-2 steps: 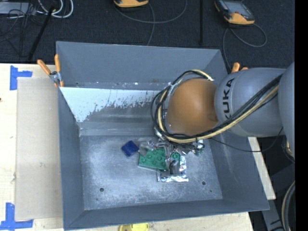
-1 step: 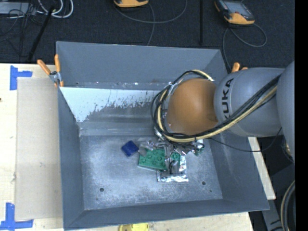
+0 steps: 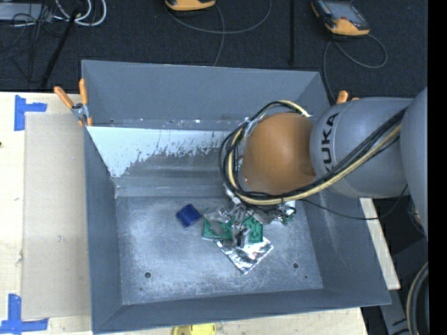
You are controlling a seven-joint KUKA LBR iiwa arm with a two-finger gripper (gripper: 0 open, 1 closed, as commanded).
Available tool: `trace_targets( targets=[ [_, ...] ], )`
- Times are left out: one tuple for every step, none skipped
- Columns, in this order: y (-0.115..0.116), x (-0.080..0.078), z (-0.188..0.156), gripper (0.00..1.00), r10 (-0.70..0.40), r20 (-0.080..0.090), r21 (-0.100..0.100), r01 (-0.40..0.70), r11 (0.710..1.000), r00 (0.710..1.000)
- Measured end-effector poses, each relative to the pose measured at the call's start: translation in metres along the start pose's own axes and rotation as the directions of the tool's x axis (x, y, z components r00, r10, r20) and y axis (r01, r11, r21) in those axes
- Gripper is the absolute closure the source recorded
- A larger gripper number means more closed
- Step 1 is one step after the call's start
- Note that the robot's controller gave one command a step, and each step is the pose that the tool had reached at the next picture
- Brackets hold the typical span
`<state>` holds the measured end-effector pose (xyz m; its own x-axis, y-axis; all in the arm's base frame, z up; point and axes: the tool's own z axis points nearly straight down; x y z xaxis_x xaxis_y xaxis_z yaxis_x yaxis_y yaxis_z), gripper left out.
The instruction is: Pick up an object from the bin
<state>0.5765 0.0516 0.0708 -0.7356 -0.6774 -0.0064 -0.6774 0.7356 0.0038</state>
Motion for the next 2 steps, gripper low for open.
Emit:
trace_targets(
  targets=[
    [0.0,-0.002,-0.048,1.0,0.006,-0.003,0.005,-0.005,1.0,1.0],
    [0.001,-0.002,-0.061,1.0,0.013,-0.004,0.004,-0.013,1.0,1.0]
  ],
)
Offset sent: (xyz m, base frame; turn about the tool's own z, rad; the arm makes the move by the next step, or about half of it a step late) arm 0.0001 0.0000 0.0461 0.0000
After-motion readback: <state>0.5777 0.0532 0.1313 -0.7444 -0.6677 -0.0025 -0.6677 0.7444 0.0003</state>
